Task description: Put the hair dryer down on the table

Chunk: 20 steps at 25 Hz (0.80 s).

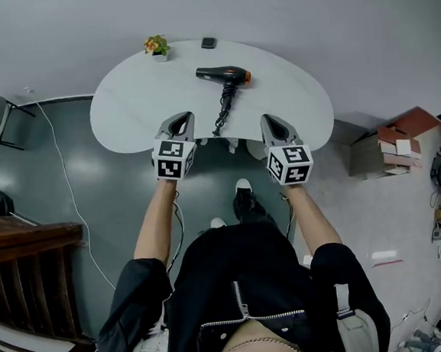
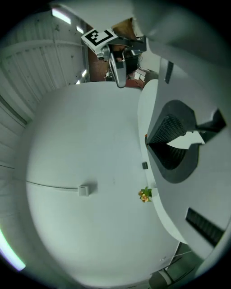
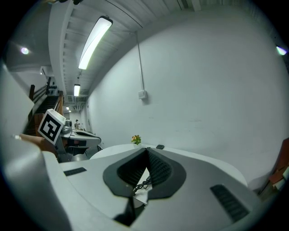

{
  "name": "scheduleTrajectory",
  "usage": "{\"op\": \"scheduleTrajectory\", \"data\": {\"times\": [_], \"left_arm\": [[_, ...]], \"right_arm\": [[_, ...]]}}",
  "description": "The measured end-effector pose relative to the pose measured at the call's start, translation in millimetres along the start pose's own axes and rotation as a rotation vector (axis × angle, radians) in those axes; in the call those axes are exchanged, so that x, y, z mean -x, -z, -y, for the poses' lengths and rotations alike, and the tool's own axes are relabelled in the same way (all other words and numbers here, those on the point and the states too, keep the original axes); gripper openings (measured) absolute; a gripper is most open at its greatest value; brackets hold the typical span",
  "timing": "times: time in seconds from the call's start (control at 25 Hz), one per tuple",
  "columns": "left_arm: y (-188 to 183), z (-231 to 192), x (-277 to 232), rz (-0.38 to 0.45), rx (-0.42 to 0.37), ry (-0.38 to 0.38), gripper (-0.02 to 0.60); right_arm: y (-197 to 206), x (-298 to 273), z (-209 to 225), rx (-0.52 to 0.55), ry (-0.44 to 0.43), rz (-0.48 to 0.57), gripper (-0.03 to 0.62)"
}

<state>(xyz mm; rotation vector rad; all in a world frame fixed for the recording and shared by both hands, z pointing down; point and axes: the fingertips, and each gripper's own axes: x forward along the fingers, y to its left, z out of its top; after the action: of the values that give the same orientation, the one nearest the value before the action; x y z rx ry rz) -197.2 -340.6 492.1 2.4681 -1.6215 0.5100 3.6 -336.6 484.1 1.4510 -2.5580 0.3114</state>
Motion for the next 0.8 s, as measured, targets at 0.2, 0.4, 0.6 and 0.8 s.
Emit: {"op": "scheduleTrajectory", "data": {"times": [0.2,0.4,0.6,0.8], "left_arm": [[-7,-6,23,0.055,0.017,-0.028,0.021],[-5,-6,40,0.085,0.059,-0.038,0.021],[-7,0,52,0.104,0.089,-0.034,0.021],[-8,6,57,0.112,0.092,-0.029,0.021]], "right_arm": [[-6,8,-8,0.020,0.006,0.014,0.003],[-6,17,-19,0.037,-0.006,0.034,0.003],[-1,25,-22,0.030,-0.013,0.036,0.003],[-4,29,-23,0.035,-0.020,0.044,0.003]]}}
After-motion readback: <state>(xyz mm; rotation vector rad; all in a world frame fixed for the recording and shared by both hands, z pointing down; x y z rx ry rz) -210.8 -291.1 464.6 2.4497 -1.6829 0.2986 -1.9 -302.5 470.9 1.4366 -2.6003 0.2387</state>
